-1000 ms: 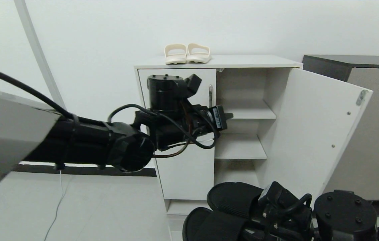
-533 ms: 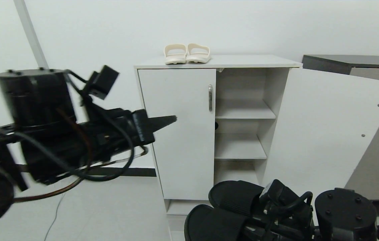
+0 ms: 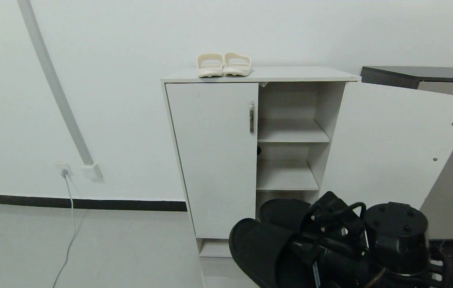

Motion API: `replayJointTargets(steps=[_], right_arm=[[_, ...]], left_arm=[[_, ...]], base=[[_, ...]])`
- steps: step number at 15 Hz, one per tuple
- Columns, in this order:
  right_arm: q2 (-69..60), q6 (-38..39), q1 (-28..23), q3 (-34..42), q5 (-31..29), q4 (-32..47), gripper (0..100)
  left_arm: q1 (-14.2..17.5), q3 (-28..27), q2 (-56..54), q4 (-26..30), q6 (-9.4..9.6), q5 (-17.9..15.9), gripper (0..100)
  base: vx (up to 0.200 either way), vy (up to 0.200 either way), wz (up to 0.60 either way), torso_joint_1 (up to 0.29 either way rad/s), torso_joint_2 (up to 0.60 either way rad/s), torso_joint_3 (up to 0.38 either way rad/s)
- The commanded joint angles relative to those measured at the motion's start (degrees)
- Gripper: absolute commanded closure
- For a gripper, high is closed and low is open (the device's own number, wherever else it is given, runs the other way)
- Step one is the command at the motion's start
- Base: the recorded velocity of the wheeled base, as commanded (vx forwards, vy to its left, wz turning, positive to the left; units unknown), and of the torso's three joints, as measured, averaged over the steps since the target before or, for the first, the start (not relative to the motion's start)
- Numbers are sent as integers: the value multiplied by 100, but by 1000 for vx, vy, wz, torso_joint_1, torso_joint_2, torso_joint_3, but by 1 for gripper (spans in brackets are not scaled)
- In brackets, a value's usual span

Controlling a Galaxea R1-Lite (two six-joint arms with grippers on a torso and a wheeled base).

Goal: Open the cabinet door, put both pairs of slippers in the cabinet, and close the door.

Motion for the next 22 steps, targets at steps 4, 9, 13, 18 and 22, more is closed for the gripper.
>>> replayJointTargets(steps=[4,9,13,18,22], right_arm=[[997,410,-566,-1008,-1164,-6,100],[1058,402,-592,-1017,-1234,3,100],[1419,419,-680,-1316,-1577,-15,100],[1999,428,-689,-1782,-1981,-15,100],[3264,736,-618,-3012,-3520,-15,100]], left_arm=[[1163,705,-1745,621,519,958,100],[2191,1944,-2835,577,976,1485,100],[2147,2981,-3178,-618,1117,1142,100],[2147,3087,-3178,-601,1468,-396,100],[2138,3087,-3178,-601,1222,-361,100]], base=[[0,0,0,0,0,0],[0,0,0,0,0,0],[0,0,0,0,0,0],[0,0,0,0,0,0],[0,0,0,0,0,0]])
